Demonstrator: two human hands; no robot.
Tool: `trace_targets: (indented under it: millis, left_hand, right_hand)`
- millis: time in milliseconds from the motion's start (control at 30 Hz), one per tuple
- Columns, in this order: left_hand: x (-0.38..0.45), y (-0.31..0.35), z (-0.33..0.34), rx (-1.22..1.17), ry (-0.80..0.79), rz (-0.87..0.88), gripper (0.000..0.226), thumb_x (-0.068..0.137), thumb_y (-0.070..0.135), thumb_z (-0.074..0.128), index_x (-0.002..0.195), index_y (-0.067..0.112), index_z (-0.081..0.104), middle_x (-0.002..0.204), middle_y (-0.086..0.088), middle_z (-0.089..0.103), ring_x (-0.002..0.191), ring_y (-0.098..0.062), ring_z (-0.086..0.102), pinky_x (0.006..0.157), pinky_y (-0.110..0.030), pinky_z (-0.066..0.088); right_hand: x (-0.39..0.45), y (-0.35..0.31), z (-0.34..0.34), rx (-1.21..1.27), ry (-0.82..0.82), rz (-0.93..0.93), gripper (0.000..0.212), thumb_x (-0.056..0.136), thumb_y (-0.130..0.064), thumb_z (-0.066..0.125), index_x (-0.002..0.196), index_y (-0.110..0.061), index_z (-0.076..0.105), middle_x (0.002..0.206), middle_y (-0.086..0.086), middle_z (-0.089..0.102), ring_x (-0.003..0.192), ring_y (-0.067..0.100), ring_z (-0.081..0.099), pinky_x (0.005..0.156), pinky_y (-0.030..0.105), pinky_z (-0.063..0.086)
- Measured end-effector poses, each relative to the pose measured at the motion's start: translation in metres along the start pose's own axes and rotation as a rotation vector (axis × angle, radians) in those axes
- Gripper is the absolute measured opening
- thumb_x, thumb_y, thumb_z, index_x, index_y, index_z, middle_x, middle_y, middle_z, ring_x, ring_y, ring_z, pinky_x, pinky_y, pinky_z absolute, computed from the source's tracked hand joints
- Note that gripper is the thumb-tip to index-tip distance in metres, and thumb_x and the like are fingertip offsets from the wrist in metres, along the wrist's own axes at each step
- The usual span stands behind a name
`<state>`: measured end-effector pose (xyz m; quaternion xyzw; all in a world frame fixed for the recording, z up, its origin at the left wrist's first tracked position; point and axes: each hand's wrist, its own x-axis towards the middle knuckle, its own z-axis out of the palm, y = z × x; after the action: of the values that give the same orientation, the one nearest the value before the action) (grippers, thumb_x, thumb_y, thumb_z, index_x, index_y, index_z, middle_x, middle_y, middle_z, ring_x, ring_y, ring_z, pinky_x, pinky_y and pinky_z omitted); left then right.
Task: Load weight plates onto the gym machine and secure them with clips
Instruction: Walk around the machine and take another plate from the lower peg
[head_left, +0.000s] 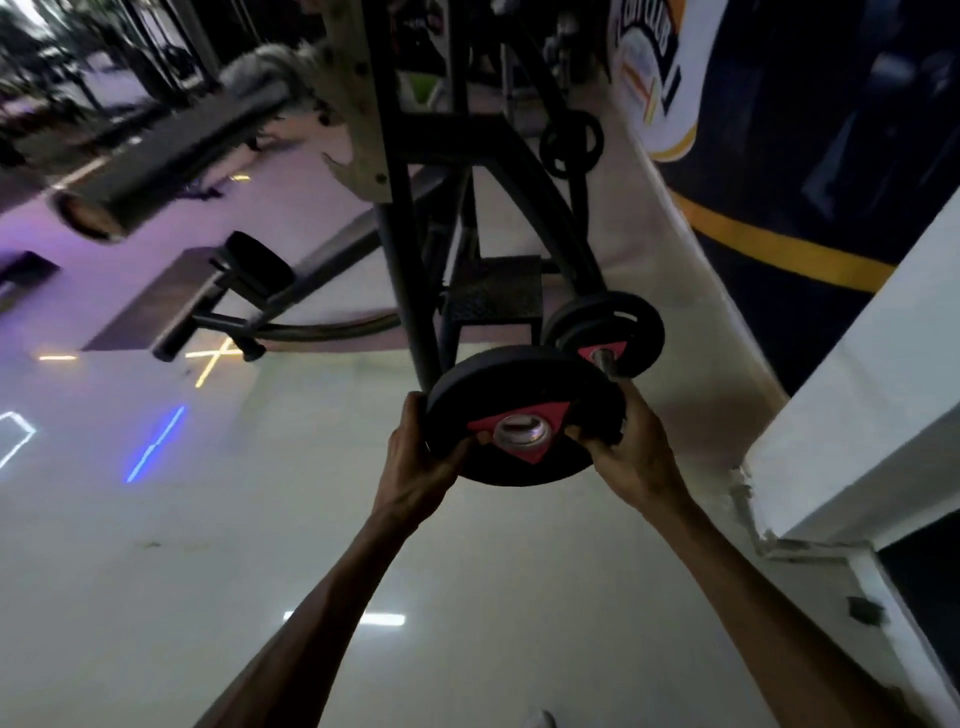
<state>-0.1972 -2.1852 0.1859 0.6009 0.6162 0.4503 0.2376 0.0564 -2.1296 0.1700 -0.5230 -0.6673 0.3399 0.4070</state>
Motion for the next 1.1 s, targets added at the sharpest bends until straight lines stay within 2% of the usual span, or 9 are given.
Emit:
trace_targets:
  millis: [100, 200, 267, 367, 500, 667, 833, 1000, 1100]
  left_hand:
    - [-0.009, 0.026, -0.043, -0.016, 0.095, 0.083, 0.045, 0.087, 0.022, 0.08, 0.119, 0.009, 0.051, 0.105, 0.005, 0.064, 0.093, -0.006, 0.063, 0.062, -0.025, 0.056]
    - [-0.012, 0.044, -0.087, -0.032, 0.159, 0.165, 0.054, 0.087, 0.01, 0.078, 0.134, 0.015, 0.052, 0.119, 0.011, 0.065, 0.108, -0.011, 0.064, 0.076, -0.036, 0.06]
    - [-0.012, 0.053, -0.114, -0.027, 0.186, 0.227, 0.053, 0.087, 0.007, 0.077, 0.133, 0.018, 0.053, 0.119, 0.012, 0.064, 0.109, -0.015, 0.064, 0.079, -0.042, 0.06]
    - [-0.01, 0.068, -0.15, -0.05, 0.237, 0.301, 0.053, 0.085, 0.013, 0.075, 0.13, 0.028, 0.052, 0.118, 0.015, 0.061, 0.11, -0.012, 0.062, 0.081, -0.036, 0.06]
    - [-0.004, 0.074, -0.197, -0.112, 0.276, 0.339, 0.054, 0.086, 0.024, 0.076, 0.132, 0.014, 0.051, 0.116, 0.016, 0.061, 0.108, -0.009, 0.063, 0.079, -0.019, 0.054]
    - [0.014, 0.063, -0.262, -0.086, 0.301, 0.376, 0.049, 0.085, 0.03, 0.077, 0.123, 0.012, 0.052, 0.107, 0.004, 0.06, 0.096, -0.002, 0.061, 0.072, -0.013, 0.051]
    - [0.042, 0.049, -0.32, -0.104, 0.298, 0.399, 0.054, 0.082, 0.044, 0.075, 0.122, 0.016, 0.051, 0.112, -0.007, 0.058, 0.098, -0.005, 0.061, 0.073, -0.017, 0.052]
    - [0.072, 0.03, -0.356, -0.159, 0.242, 0.385, 0.059, 0.08, 0.043, 0.078, 0.122, 0.012, 0.051, 0.113, -0.011, 0.062, 0.1, -0.012, 0.063, 0.074, -0.02, 0.054]
    - [0.088, 0.017, -0.365, -0.18, 0.212, 0.371, 0.059, 0.08, 0.045, 0.078, 0.123, 0.013, 0.053, 0.11, 0.0, 0.065, 0.1, -0.007, 0.064, 0.076, -0.024, 0.056]
  right_hand:
    - [0.003, -0.041, 0.003, -0.053, 0.034, -0.062, 0.084, 0.067, -0.082, 0.068, 0.139, -0.051, 0.039, 0.149, 0.001, 0.05, 0.143, 0.027, 0.043, 0.111, 0.05, 0.045]
    - [0.003, -0.098, 0.008, 0.076, 0.018, -0.119, 0.073, 0.08, -0.032, 0.084, 0.143, -0.022, 0.047, 0.127, -0.012, 0.055, 0.123, -0.002, 0.052, 0.096, 0.006, 0.042]
    - [0.004, -0.131, 0.011, 0.12, 0.022, -0.202, 0.069, 0.082, -0.024, 0.082, 0.14, -0.016, 0.048, 0.119, -0.02, 0.054, 0.106, -0.025, 0.05, 0.084, -0.004, 0.039]
    - [0.006, -0.176, 0.02, 0.19, 0.014, -0.289, 0.069, 0.077, -0.042, 0.079, 0.134, -0.016, 0.05, 0.117, -0.021, 0.058, 0.107, -0.025, 0.053, 0.083, 0.002, 0.045]
    - [0.016, -0.229, 0.042, 0.195, 0.024, -0.377, 0.059, 0.077, -0.035, 0.082, 0.125, -0.019, 0.052, 0.109, -0.022, 0.06, 0.101, -0.021, 0.057, 0.079, 0.004, 0.048]
    - [0.031, -0.278, 0.087, 0.122, 0.088, -0.468, 0.079, 0.071, -0.07, 0.072, 0.131, -0.022, 0.052, 0.108, -0.027, 0.059, 0.105, 0.0, 0.062, 0.08, 0.021, 0.053]
    - [0.048, -0.32, 0.133, 0.179, 0.143, -0.502, 0.075, 0.073, -0.052, 0.076, 0.131, -0.008, 0.054, 0.107, -0.028, 0.056, 0.099, -0.025, 0.053, 0.076, -0.001, 0.044]
    - [0.066, -0.34, 0.167, 0.103, 0.191, -0.456, 0.061, 0.079, -0.023, 0.086, 0.13, -0.008, 0.055, 0.105, -0.02, 0.06, 0.096, -0.012, 0.057, 0.077, -0.002, 0.043]
    - [0.075, -0.34, 0.181, 0.089, 0.214, -0.438, 0.059, 0.08, -0.013, 0.086, 0.13, -0.011, 0.055, 0.105, -0.029, 0.056, 0.097, -0.02, 0.054, 0.079, -0.003, 0.042]
